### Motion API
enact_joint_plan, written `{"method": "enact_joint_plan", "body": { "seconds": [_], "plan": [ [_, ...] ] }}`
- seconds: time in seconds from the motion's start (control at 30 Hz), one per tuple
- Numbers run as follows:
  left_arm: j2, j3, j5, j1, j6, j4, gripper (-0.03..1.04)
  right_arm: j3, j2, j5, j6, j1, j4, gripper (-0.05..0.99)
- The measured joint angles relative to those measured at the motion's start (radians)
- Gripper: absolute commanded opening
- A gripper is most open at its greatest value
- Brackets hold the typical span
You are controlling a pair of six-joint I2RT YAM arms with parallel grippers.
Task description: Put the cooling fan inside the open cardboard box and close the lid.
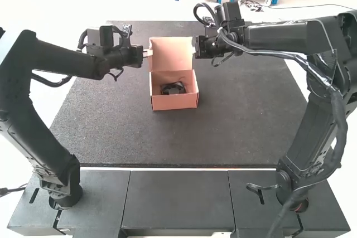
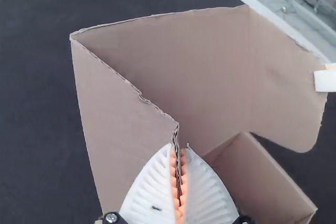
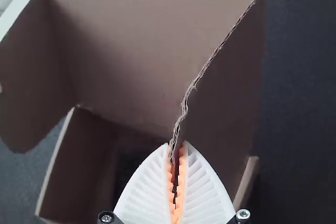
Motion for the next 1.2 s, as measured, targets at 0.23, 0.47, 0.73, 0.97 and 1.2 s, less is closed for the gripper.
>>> {"method": "enact_joint_plan", "body": {
  "seconds": [0.23,0.47,0.73,0.97,1.2],
  "plan": [
    [-0.031,-0.097,-0.003,-0.066,-0.007,0.034,0.03,-0.06,-0.016,-0.008,0.0,0.013,0.004,-0.02],
    [-0.065,-0.158,-0.003,-0.081,-0.016,0.054,0.03,-0.146,-0.06,-0.008,0.0,0.025,0.018,-0.02],
    [-0.073,-0.201,0.0,-0.081,-0.018,0.057,0.03,-0.248,-0.105,-0.007,0.0,0.034,0.06,-0.02],
    [-0.105,-0.26,0.0,-0.082,-0.017,0.064,0.03,-0.31,-0.136,-0.008,0.0,0.034,0.091,-0.02],
    [-0.113,-0.323,0.0,-0.082,-0.014,0.093,0.03,-0.397,-0.17,-0.008,0.0,0.034,0.148,-0.02]
  ]
}}
